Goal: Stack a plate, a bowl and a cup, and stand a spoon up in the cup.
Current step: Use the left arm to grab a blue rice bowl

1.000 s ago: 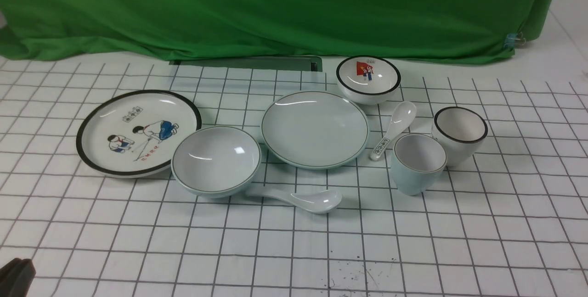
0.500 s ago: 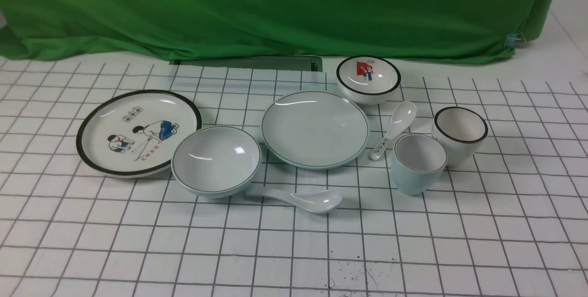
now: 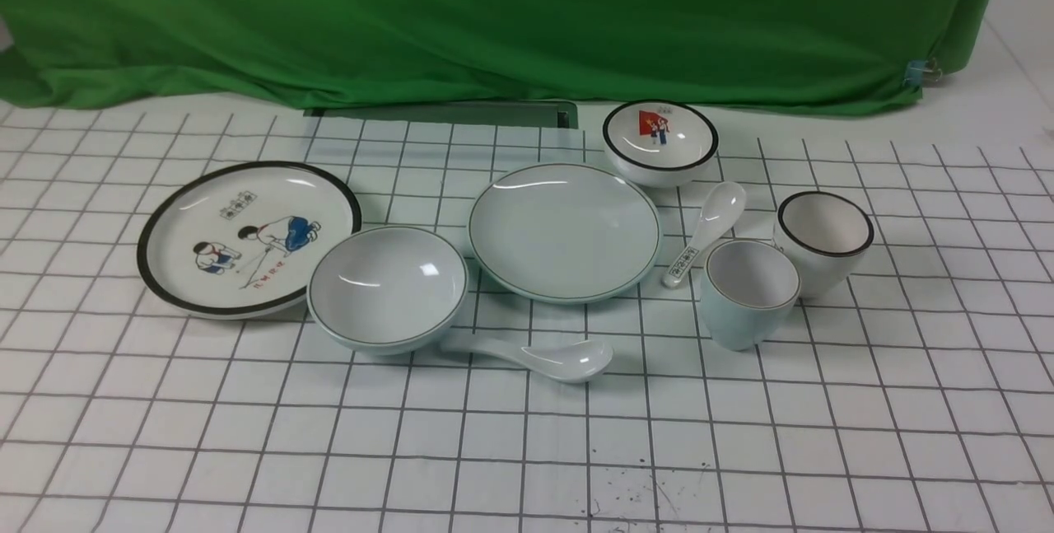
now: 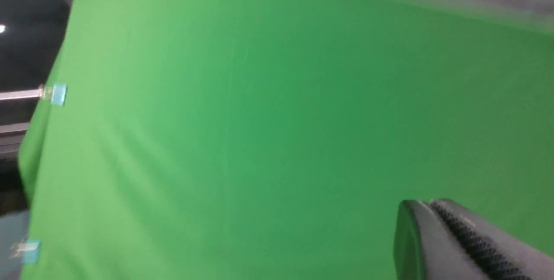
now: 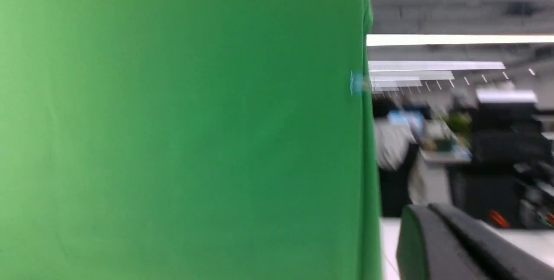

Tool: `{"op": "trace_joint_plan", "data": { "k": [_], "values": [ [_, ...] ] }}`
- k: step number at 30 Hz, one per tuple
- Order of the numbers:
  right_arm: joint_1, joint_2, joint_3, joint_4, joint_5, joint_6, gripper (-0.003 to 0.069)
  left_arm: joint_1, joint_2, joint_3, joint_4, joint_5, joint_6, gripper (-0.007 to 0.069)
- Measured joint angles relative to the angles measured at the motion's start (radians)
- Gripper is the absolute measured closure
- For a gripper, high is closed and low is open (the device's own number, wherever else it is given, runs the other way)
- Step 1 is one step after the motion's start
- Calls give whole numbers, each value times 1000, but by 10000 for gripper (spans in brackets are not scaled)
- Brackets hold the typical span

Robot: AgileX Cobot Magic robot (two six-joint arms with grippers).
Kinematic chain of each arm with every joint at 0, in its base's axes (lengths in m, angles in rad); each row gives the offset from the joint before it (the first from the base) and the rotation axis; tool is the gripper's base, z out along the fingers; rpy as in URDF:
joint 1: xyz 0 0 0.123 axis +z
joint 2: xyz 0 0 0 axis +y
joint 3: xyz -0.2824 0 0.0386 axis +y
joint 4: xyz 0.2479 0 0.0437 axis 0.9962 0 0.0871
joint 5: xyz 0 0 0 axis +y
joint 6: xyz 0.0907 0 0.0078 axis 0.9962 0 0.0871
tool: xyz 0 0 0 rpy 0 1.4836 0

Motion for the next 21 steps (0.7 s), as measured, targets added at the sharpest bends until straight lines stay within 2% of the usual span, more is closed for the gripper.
{"op": "trace_joint_plan", "data": {
  "k": [3,7,8,9,11,14,19,21],
  "values": [
    [1,137,-68,0,136,-51,645,0,160,-44,7,63,-26,653],
    [17,309,-96,19,382,-67,645,-18,383,-93,-3,236,-47,653],
    [27,371,-96,26,471,-71,645,-40,466,-114,-26,316,-19,653],
    [29,380,-96,27,485,-71,645,-40,478,-118,-31,328,-12,653],
    [53,475,-96,31,633,-77,646,-83,620,-163,-110,465,79,653],
    [100,583,-96,32,742,-79,646,-125,786,-243,-197,608,173,641],
    [205,693,-96,33,703,-112,646,-153,1003,-376,-230,725,204,531],
    [272,732,-96,33,643,-130,646,-153,1127,-455,-235,739,205,396]
  ]
}}
